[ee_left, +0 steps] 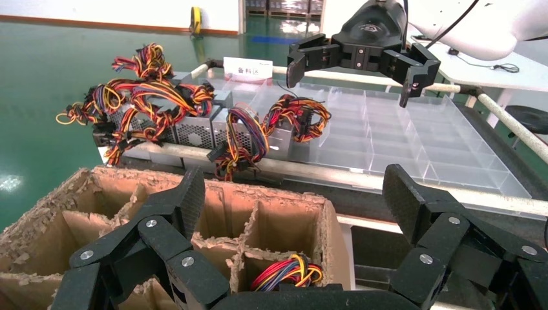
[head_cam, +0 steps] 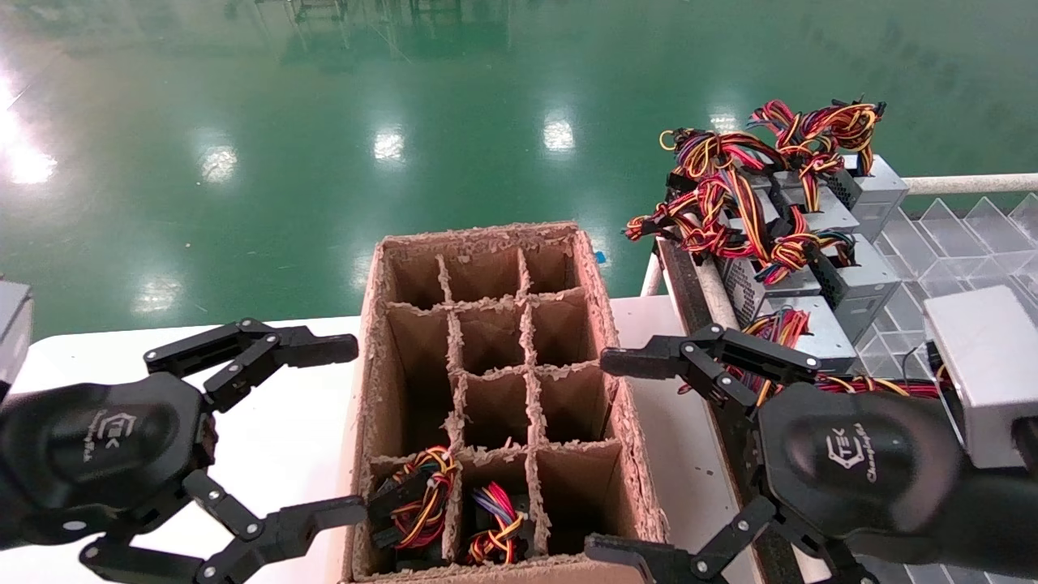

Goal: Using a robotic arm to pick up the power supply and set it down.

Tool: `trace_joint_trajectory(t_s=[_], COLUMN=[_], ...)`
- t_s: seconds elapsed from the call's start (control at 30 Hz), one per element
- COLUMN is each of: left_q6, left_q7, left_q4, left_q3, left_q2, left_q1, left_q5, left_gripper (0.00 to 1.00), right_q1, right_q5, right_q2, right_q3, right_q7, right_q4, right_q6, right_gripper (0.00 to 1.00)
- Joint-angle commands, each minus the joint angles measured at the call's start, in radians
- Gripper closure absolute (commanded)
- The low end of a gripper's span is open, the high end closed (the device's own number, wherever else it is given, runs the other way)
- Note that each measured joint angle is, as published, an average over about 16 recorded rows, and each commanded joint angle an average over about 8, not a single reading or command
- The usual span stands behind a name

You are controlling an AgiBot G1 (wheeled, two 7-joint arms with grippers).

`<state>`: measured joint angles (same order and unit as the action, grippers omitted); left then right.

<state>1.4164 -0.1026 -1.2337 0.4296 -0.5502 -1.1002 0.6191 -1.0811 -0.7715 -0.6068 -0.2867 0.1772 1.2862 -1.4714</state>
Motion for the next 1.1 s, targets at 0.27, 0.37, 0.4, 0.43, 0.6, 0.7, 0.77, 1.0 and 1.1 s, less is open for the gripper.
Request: trace_joint_trajectory(t_s=[0.27, 0.37, 0.4, 0.43, 0.6, 0.7, 0.77, 1.0, 1.1], left_q6=[0.0, 0.0, 0.0, 0.0, 0.0, 0.0, 0.0, 0.0, 0.0], left_q7=[0.0, 0.0, 0.0, 0.0, 0.0, 0.0, 0.0, 0.0, 0.0], left_q4=[0.0, 0.0, 0.0, 0.0, 0.0, 0.0, 0.0, 0.0, 0.0], left_q3=[0.0, 0.0, 0.0, 0.0, 0.0, 0.0, 0.0, 0.0, 0.0], left_q2=[0.0, 0.0, 0.0, 0.0, 0.0, 0.0, 0.0, 0.0, 0.0], left_q1=[0.0, 0.0, 0.0, 0.0, 0.0, 0.0, 0.0, 0.0, 0.0], left_q5=[0.0, 0.0, 0.0, 0.0, 0.0, 0.0, 0.0, 0.0, 0.0], left_gripper=[1.0, 1.0, 1.0, 1.0, 1.0, 1.0, 1.0, 1.0, 1.0], right_q1=[-0.026, -0.058, -0.071, -0.087, -0.181, -0.23, -0.252, -0.276, -0.275], right_q5=[-0.124, -0.186, -0.209, -0.237, -0.392, -0.479, -0.521, -0.586, -0.594], right_q2=[-0.008, -0.034, -0.047, -0.063, -0.169, -0.237, -0.278, -0.381, -0.406], right_q3=[-0.029, -0.056, -0.067, -0.081, -0.161, -0.206, -0.23, -0.281, -0.292], right_q7=[-0.011, -0.01, -0.01, -0.011, -0.013, -0.012, -0.009, -0.009, -0.011], right_q4=[0.026, 0.037, 0.039, 0.041, 0.032, 0.014, -0.001, -0.07, -0.092], right_q6=[0.073, 0.09, 0.095, 0.099, 0.126, 0.148, 0.161, 0.187, 0.191], right_gripper=[0.0, 0.0, 0.0, 0.0, 0.0, 0.0, 0.0, 0.0, 0.0])
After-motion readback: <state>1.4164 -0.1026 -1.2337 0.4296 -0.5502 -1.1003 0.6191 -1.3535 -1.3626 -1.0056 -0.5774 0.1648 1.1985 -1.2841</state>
